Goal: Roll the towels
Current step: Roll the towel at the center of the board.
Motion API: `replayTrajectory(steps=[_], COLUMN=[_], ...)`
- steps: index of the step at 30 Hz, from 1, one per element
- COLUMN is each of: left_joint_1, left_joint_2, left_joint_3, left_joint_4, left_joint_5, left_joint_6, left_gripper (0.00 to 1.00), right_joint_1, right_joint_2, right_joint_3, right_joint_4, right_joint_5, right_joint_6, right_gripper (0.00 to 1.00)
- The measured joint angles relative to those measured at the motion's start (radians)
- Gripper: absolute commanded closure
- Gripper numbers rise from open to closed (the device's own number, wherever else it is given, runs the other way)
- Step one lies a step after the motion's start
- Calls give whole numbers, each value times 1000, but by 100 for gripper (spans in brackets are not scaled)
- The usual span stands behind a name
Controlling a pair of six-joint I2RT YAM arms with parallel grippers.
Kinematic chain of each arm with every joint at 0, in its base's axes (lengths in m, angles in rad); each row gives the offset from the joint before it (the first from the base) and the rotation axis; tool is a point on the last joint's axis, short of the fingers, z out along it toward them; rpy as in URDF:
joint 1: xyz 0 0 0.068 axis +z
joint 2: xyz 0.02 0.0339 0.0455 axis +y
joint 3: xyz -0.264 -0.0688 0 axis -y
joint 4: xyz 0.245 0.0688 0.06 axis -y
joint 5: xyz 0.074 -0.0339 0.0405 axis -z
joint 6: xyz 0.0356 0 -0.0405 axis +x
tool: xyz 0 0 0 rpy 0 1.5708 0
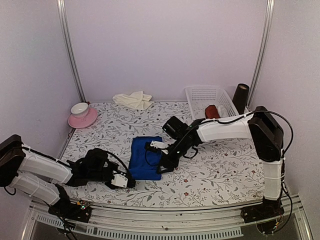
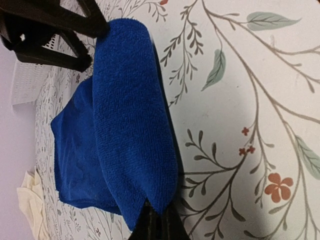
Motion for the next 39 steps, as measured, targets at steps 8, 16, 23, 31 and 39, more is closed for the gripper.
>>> replayTrajectory(steps=[8, 16, 23, 31, 39], left_joint_1=[41, 85, 117, 132, 137], left_joint_2=[-20, 12, 15, 31, 42], left_joint_3=[78, 140, 170, 190, 195], left_joint_4=[-192, -309, -372, -408, -412], left_joint_5=[109, 192, 256, 293, 307], left_joint_6=[-38, -63, -75, -84, -90], left_gripper=[100, 100, 100, 100, 100], right_joint_1=[51, 187, 201, 207, 216], right_joint_2=[-279, -301, -230, -178, -175], right_joint_3=[-252, -346, -348, -359, -378], right_joint_4=[239, 393, 470, 487, 520], right_joint_5=[122, 160, 235, 297, 345], right_joint_6=[-56, -163, -209, -225, -229], right_gripper=[34, 34, 34, 37, 33])
